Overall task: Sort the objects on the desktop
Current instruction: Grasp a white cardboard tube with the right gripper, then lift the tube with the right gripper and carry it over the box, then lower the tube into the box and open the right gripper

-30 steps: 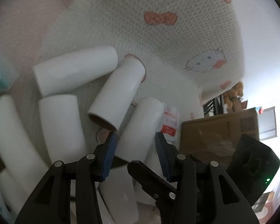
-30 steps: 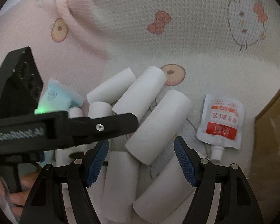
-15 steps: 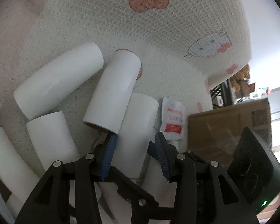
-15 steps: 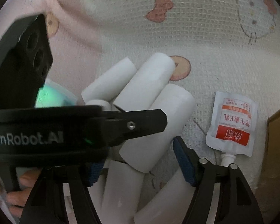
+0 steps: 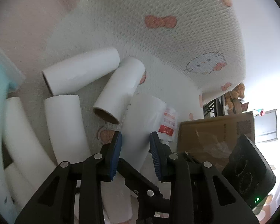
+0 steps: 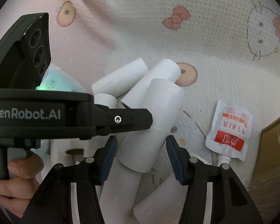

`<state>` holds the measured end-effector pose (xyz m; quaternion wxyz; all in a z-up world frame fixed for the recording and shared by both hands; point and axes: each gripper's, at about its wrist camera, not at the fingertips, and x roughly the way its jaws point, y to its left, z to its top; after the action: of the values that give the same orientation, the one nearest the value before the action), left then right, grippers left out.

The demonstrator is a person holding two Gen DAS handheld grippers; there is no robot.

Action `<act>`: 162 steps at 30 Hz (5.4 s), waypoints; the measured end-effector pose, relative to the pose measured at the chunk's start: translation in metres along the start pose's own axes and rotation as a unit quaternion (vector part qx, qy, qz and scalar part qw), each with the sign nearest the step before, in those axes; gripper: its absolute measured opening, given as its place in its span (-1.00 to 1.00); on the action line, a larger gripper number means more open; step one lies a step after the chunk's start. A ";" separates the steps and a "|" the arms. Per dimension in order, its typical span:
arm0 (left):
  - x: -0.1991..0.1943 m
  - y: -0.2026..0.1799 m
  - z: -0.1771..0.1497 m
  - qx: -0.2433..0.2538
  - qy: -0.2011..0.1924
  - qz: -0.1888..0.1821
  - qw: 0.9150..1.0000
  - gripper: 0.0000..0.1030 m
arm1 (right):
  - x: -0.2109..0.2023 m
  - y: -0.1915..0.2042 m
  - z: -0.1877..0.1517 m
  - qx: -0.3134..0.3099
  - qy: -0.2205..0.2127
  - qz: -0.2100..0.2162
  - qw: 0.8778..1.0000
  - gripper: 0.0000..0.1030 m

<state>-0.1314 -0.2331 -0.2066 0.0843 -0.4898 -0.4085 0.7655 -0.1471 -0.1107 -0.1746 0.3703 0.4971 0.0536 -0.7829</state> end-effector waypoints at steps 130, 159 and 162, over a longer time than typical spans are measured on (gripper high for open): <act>0.026 -0.291 -0.063 0.202 0.036 -0.010 0.979 -0.07 | -0.229 -0.149 0.004 0.091 0.011 -0.050 0.995 -0.10; 0.030 -0.273 -0.045 0.179 0.093 0.010 0.979 -0.77 | -0.150 -0.183 0.010 0.153 0.133 0.063 0.977 -0.20; 0.029 -0.270 -0.046 0.177 0.090 0.010 0.980 -0.77 | -0.140 -0.184 0.009 0.159 0.148 0.051 0.975 -0.20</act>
<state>-0.1815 -0.0165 -0.0436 0.1986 -0.5384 -0.2523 0.7791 -0.2378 0.0915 -0.1083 0.3141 0.6623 -0.0430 -0.6789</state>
